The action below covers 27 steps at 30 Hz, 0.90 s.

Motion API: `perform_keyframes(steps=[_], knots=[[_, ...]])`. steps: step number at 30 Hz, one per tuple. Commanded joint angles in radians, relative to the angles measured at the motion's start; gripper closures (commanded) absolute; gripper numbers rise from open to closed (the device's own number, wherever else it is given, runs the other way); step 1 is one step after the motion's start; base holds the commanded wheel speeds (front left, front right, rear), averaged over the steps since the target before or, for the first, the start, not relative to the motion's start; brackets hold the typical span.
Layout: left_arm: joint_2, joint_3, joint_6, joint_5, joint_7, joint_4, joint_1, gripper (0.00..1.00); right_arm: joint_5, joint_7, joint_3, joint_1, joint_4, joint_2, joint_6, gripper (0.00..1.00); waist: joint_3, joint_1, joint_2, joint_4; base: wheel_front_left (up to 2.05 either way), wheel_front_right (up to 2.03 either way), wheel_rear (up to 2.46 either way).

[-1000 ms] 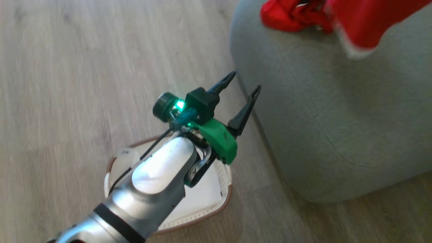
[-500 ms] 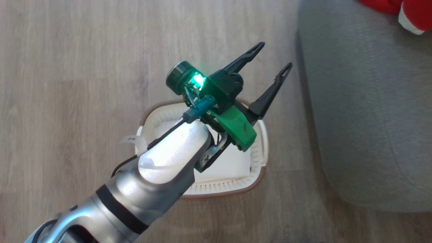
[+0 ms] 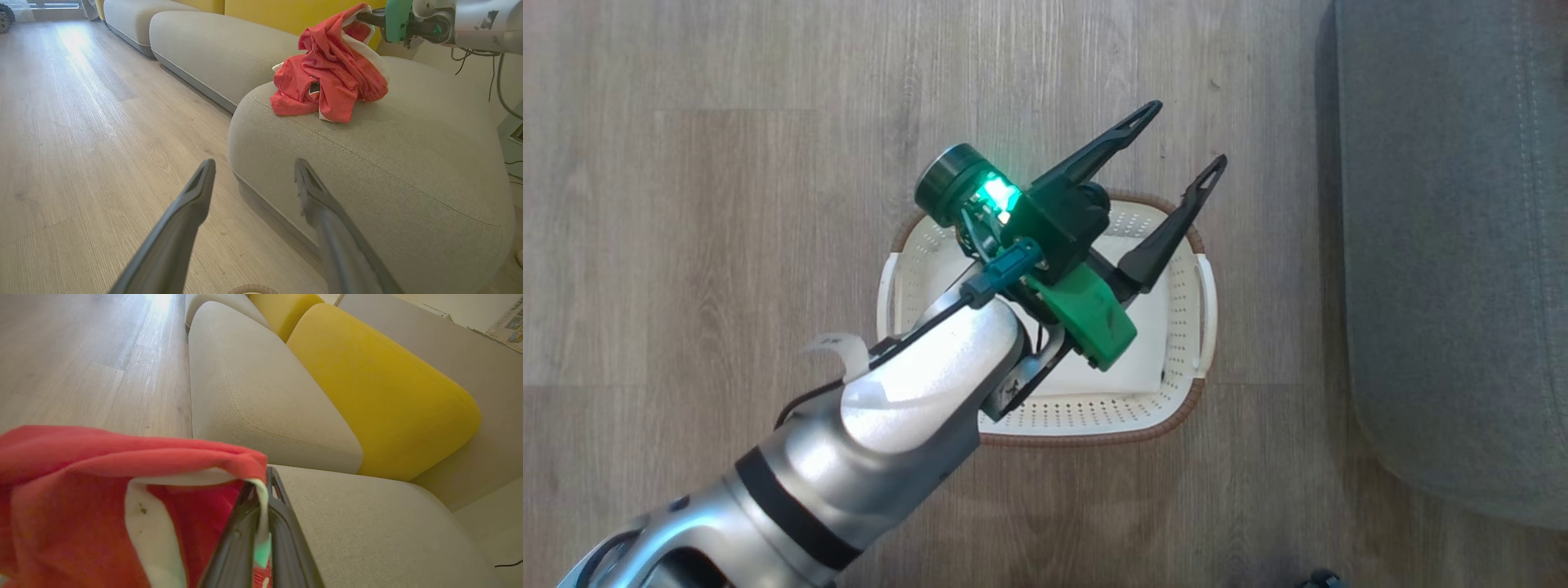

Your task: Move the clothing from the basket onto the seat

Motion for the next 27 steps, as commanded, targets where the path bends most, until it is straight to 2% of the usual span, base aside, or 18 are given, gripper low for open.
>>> perform_keyframes(steps=[1,6,8,9,10,16,21,27], knots=[[0.017,0.026,0.008,0.005,0.005,-0.041,-0.026,0.00,-0.051,0.009,-0.032,0.015,-0.054,-0.006,-0.001,1.00,0.004,-0.0001,0.0000,-0.008,0.00,0.00,0.00],[0.030,0.026,0.015,0.002,0.011,-0.050,-0.022,0.00,-0.122,0.022,-0.141,0.040,-0.063,0.020,-0.001,1.00,0.008,-0.0001,0.0000,-0.028,0.00,0.00,0.00],[0.035,0.027,0.017,0.000,0.012,-0.052,-0.022,0.00,-0.131,0.008,-0.170,0.045,-0.054,0.035,-0.001,0.55,0.009,-0.0001,0.0000,-0.037,0.00,0.00,0.00],[0.038,0.028,0.017,-0.001,0.013,-0.053,-0.022,0.00,-0.131,-0.001,-0.180,0.046,-0.044,0.043,-0.001,0.13,0.009,-0.0001,0.0000,-0.041,0.00,0.00,0.00],[0.040,0.028,0.017,-0.002,0.014,-0.053,-0.022,0.00,-0.128,-0.010,-0.188,0.047,-0.029,0.053,-0.001,0.00,0.008,-0.0001,0.0000,-0.044,0.00,0.00,0.00],[0.053,0.034,0.022,-0.010,0.014,-0.050,-0.020,0.00,-0.068,-0.064,-0.210,0.062,0.059,0.089,-0.001,0.00,-0.003,-0.0001,0.0000,-0.065,0.00,0.00,0.00],[0.065,0.039,0.025,-0.018,0.013,-0.049,-0.015,0.00,-0.029,-0.078,-0.187,0.087,0.086,0.109,-0.001,0.00,-0.020,-0.0001,0.0000,-0.079,0.00,0.00,0.00],[0.083,0.060,0.039,-0.039,0.005,-0.052,0.007,0.00,0.098,-0.080,-0.061,0.155,-0.005,0.158,-0.001,0.00,-0.062,-0.0001,0.0000,-0.107,0.00,0.00,0.00]])
